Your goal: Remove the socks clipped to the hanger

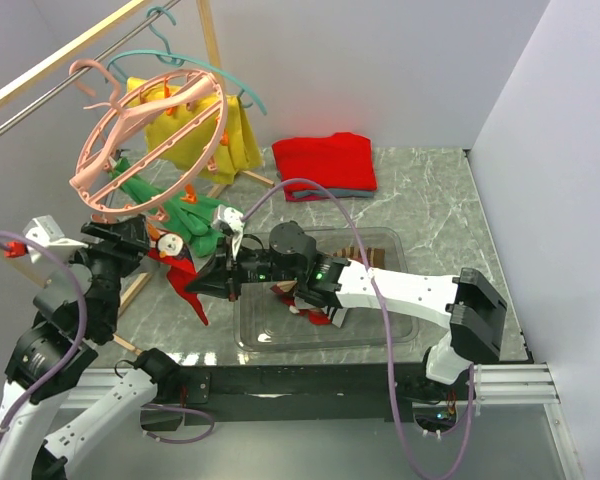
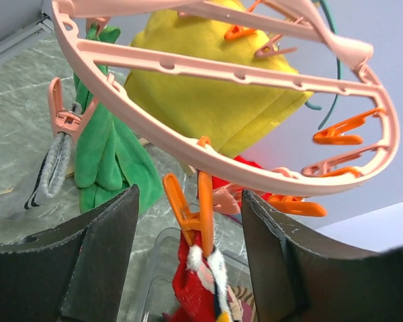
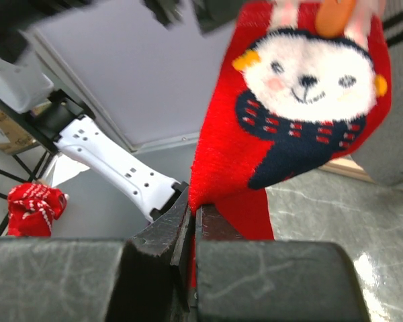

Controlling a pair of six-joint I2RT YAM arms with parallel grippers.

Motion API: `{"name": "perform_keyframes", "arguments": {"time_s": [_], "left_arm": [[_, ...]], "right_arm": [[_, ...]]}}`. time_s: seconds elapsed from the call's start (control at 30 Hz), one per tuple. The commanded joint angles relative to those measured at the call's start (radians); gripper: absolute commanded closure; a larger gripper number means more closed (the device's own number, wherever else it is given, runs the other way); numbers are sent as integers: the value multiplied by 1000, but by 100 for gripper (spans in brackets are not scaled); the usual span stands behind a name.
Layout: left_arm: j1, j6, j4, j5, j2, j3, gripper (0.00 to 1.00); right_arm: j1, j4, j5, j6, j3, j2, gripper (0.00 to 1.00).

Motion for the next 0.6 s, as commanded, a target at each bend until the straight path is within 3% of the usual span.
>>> {"name": "perform_keyframes", "arguments": {"time_s": [0.0, 0.43, 0.57], "left_arm": [[-4, 29, 68, 5, 26, -21, 34], [-4, 64, 210, 14, 37, -94, 41], [-4, 93, 244, -9, 32, -122, 50]], "right_arm": [[2, 34, -32, -7, 0, -60, 100], [0, 27, -44, -2, 7, -63, 100], [0, 19, -44, -5, 11, -68, 100]]}}
